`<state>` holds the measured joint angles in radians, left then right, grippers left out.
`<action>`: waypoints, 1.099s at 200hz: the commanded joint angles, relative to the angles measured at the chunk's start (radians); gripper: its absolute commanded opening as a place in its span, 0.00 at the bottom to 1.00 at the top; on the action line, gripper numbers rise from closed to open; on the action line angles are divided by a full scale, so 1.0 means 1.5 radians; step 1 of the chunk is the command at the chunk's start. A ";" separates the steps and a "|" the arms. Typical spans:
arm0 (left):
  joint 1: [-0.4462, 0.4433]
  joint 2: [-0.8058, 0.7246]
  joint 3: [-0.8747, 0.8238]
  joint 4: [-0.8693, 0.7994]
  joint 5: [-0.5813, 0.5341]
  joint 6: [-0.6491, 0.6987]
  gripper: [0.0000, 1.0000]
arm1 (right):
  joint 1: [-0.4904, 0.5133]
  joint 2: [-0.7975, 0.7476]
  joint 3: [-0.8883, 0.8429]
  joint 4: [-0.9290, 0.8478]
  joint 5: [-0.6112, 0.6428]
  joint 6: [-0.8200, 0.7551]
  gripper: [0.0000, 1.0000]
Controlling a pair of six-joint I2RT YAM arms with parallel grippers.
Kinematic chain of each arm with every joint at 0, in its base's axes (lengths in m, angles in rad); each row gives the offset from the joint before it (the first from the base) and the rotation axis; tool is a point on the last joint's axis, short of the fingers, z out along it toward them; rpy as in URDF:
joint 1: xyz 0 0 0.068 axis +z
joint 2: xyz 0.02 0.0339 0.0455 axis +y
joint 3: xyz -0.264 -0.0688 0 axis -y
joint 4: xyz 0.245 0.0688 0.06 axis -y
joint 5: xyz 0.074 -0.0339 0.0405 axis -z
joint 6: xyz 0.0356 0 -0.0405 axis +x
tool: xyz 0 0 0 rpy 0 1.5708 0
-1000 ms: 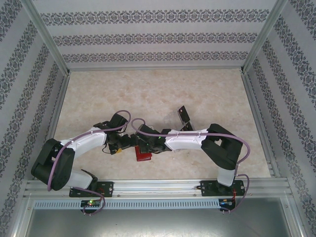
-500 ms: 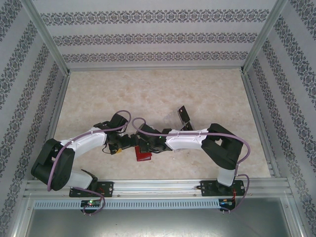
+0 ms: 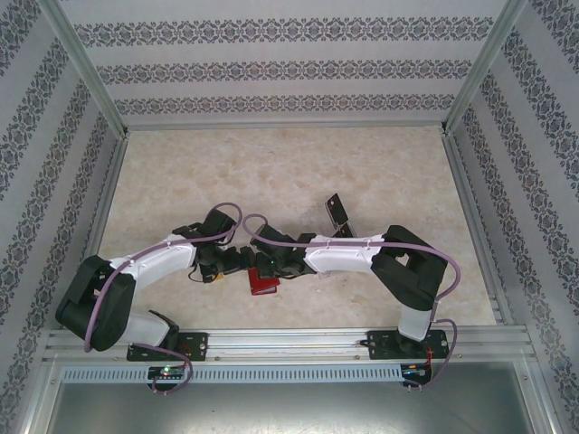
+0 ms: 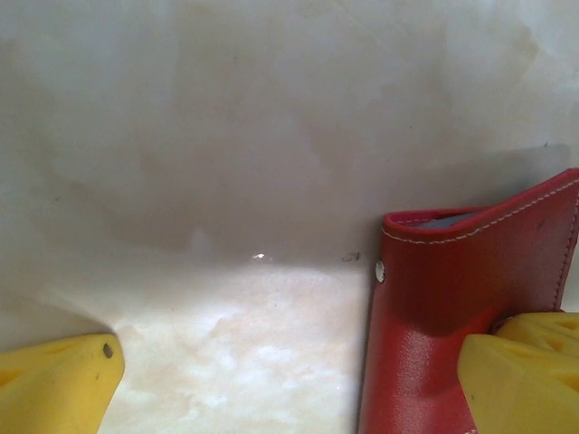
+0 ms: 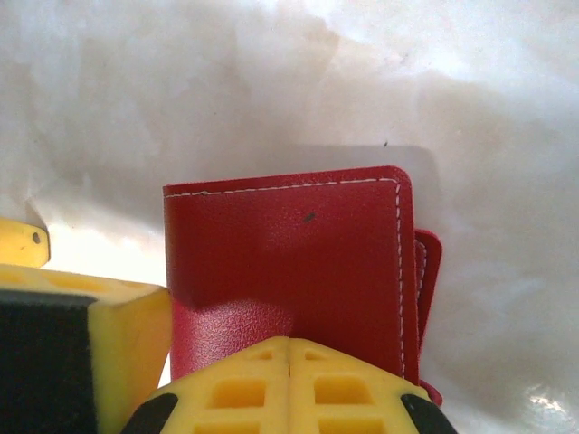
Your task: Put the credit cards into the card holder
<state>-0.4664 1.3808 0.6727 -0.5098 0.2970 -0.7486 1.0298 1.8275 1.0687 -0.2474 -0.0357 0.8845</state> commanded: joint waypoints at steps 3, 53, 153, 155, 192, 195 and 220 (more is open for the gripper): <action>-0.005 -0.004 -0.012 -0.072 -0.077 0.001 0.98 | -0.025 0.053 -0.032 -0.149 0.096 -0.022 0.00; -0.004 0.017 -0.019 -0.071 -0.091 0.002 0.98 | -0.023 0.107 -0.035 -0.136 0.087 -0.017 0.00; -0.005 0.042 -0.058 -0.038 -0.083 0.001 0.98 | -0.031 0.076 -0.046 -0.136 0.076 -0.028 0.00; -0.004 0.042 -0.058 -0.038 -0.083 0.000 0.98 | -0.030 0.073 -0.044 -0.137 0.076 -0.029 0.00; -0.004 0.047 -0.061 -0.032 -0.077 0.003 0.98 | -0.030 0.025 -0.014 -0.148 0.075 -0.042 0.00; -0.004 0.049 -0.060 -0.032 -0.077 0.004 0.98 | -0.030 0.023 -0.011 -0.149 0.075 -0.042 0.00; -0.005 0.054 -0.061 -0.028 -0.073 0.005 0.98 | -0.026 0.012 0.008 -0.149 0.066 -0.048 0.00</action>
<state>-0.4721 1.3922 0.6575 -0.5037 0.2577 -0.7486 1.0096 1.8267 1.0931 -0.3016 -0.0193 0.8417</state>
